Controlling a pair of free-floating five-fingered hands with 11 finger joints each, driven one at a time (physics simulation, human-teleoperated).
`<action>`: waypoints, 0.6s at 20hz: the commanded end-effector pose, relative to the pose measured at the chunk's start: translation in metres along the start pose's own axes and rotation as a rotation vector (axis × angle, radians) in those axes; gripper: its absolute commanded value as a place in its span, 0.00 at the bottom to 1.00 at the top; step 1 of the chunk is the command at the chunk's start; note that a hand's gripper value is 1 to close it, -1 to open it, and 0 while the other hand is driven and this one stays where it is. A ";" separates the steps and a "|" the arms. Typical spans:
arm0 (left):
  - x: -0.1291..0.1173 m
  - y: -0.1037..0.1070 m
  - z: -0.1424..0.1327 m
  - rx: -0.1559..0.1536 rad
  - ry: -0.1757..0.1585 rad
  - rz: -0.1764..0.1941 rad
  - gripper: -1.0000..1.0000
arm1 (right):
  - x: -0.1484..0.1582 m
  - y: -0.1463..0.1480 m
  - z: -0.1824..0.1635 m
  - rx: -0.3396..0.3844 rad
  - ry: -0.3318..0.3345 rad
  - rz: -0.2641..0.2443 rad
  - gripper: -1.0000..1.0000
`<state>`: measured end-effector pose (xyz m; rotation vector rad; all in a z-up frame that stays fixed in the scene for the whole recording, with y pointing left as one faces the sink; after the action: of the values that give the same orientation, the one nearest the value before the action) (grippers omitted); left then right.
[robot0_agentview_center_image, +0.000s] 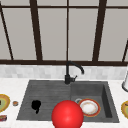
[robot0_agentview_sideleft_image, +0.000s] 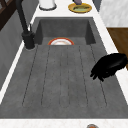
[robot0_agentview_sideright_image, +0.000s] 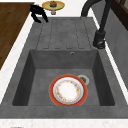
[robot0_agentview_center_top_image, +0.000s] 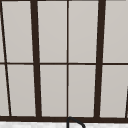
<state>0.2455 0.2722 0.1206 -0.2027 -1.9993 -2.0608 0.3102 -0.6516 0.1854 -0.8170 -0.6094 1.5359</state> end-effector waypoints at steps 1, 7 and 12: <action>0.000 0.000 0.000 0.000 0.000 0.000 0.50 | 0.012 0.022 0.006 0.097 0.047 0.032 0.00; 0.000 0.000 0.000 0.000 0.000 0.000 0.50 | -0.010 0.017 0.018 -0.017 0.026 0.027 0.00; 0.000 0.000 0.000 0.000 0.000 0.000 0.50 | -0.005 0.023 0.034 0.060 -0.002 0.062 0.00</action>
<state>0.2455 0.2722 0.1206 -0.2027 -1.9993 -2.0608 0.2826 -0.6572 0.1895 -0.8918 -0.5922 1.5505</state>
